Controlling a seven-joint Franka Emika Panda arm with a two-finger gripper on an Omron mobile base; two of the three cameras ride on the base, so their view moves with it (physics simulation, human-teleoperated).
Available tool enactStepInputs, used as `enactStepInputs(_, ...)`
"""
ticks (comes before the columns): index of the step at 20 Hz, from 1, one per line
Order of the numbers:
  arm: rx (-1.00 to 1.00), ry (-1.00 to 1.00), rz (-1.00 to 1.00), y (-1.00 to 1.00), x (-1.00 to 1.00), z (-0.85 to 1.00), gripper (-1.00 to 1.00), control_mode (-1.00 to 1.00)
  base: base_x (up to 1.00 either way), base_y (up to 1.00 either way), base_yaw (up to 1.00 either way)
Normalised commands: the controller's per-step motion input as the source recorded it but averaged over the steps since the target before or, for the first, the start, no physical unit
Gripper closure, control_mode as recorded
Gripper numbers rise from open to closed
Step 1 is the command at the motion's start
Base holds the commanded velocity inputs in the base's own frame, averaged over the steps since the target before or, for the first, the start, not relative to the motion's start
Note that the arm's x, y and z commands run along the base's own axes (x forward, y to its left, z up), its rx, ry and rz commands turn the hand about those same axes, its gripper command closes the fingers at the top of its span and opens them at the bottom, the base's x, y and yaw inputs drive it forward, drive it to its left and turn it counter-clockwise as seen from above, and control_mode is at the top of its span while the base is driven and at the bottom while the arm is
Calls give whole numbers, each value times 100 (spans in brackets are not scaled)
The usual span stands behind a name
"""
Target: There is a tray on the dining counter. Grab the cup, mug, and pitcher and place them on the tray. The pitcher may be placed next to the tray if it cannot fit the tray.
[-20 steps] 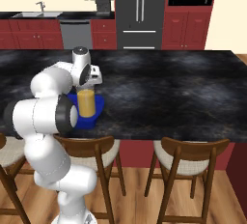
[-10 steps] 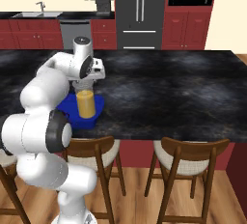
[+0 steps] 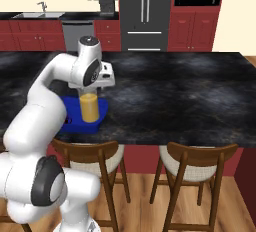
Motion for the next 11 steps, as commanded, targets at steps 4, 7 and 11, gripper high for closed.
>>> enactStepInputs(4, 0, 0, 0, -26, -100, 27, -100, -100, 0, 0, 0)
enactStepInputs(7, 0, 0, -3, -16, -100, 13, -100, -100, 0, 0, 0)
enactStepInputs(11, 0, 0, -8, -3, -100, 0, -100, -100, 0, 0, 0)
